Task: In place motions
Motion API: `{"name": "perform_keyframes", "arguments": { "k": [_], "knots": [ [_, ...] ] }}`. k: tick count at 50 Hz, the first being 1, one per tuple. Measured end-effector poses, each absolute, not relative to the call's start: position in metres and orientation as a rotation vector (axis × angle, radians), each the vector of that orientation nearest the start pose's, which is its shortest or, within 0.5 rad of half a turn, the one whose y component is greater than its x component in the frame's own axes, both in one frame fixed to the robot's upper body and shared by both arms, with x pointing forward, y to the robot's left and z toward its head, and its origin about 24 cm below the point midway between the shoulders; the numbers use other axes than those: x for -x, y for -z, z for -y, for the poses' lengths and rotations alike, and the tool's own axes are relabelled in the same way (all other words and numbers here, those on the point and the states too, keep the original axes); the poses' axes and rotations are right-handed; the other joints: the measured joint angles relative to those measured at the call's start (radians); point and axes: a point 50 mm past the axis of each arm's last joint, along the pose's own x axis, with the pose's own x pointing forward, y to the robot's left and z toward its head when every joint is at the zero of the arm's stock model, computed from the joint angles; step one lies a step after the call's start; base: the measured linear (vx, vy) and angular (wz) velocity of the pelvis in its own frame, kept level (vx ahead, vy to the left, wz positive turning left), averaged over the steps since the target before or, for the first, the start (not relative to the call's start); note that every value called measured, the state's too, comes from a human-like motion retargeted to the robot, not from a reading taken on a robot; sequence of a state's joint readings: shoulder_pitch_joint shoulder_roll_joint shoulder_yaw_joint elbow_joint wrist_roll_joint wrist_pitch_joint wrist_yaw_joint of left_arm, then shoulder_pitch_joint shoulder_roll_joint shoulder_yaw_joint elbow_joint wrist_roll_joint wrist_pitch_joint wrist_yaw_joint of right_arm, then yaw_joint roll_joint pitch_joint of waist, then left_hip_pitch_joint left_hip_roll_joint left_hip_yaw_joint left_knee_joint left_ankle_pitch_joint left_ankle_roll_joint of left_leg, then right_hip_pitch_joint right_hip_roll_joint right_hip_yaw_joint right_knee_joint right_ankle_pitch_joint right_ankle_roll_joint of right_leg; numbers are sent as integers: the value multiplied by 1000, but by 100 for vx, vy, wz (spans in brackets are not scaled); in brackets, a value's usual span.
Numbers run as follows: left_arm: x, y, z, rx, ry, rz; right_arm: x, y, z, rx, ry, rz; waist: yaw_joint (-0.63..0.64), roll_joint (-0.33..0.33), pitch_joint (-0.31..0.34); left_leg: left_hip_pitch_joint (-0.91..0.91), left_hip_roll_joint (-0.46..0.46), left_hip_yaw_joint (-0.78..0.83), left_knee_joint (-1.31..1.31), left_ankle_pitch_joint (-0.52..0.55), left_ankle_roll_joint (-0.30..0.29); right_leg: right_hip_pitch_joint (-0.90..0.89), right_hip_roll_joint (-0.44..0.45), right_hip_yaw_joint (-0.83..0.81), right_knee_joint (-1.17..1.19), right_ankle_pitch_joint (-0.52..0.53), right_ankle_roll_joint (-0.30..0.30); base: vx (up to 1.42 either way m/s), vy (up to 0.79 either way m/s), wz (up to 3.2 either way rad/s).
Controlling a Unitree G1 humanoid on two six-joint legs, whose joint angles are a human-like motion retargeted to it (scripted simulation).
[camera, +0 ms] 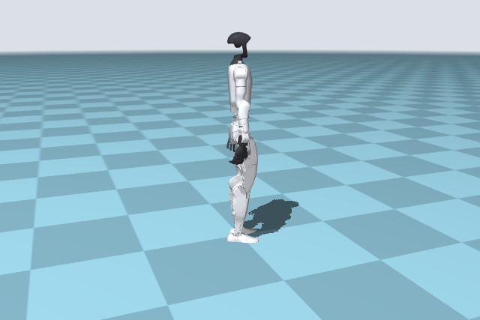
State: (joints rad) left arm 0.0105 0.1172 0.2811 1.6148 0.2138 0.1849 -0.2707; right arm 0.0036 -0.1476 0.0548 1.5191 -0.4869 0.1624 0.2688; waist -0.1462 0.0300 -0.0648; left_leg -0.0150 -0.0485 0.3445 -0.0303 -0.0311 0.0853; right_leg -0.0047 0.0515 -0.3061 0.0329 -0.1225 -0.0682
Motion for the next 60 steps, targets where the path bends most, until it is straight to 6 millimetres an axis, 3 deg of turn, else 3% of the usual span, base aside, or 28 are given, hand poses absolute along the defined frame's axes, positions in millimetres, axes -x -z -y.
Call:
{"name": "perform_keyframes", "arguments": {
  "k": [10,13,22,28,34,38,40,42,50,55,60],
  "knots": [
    [14,177,-179,242,48,-1757,21,173,216,329,-357,-1809,138,6,-1,11,46,150,2,-20,-20,20,24,157,-9,-8,12,-1,-2,-68],
    [7,177,-180,234,57,-1741,24,172,219,310,-328,-1829,4,2,11,-2,12,18,4,-2,-8,-9,2,21,4,4,0,0,-3,177],
    [1,178,-180,242,43,-1708,34,170,224,323,-324,-1876,-7,6,7,-3,16,22,4,-4,-13,-9,8,27,1,2,-7,0,0,6],
    [10,178,-186,206,-8,-1722,33,169,224,322,-324,-1881,-10,19,9,-9,34,6,45,-33,-24,-6,15,18,5,-5,-16,0,0,0],
    [32,177,-196,136,-93,-1763,21,170,225,380,-335,-1861,12,20,29,-49,59,-42,199,-60,-46,10,5,10,31,-23,-30,1,0,4],
    [50,175,-195,154,-154,-1781,-8,173,216,426,-361,-1779,-6,-9,33,-198,100,-43,477,141,-90,-5,-47,-27,46,-33,-22,-14,-2,58],
    [54,174,-195,175,-146,-1787,-32,175,207,410,-367,-1680,0,-34,60,-349,100,-72,708,283,-75,5,-80,-54,34,-26,-13,-22,-6,92],
    [60,173,-195,207,-115,-1807,-59,174,200,377,-386,-1583,-7,-40,91,-506,125,-86,958,258,-9,27,-83,-105,10,-14,-19,-18,-3,101],
    [120,157,-176,418,-116,-1979,-148,156,164,399,-482,-1291,111,-45,122,-1030,273,-42,1525,105,100,-3,-56,-65,40,-15,-89,-1,-1,-25],
    [144,149,-178,421,-146,-2047,-186,140,140,437,-563,-1112,131,-62,134,-1032,262,-27,1529,92,72,1,-72,-40,65,-23,-95,4,1,-22],
    [146,147,-185,430,-195,-2044,-197,133,125,423,-593,-1029,102,-49,107,-808,238,-46,1340,110,34,22,-61,-54,44,-23,-74,10,1,10]
  ]
}}
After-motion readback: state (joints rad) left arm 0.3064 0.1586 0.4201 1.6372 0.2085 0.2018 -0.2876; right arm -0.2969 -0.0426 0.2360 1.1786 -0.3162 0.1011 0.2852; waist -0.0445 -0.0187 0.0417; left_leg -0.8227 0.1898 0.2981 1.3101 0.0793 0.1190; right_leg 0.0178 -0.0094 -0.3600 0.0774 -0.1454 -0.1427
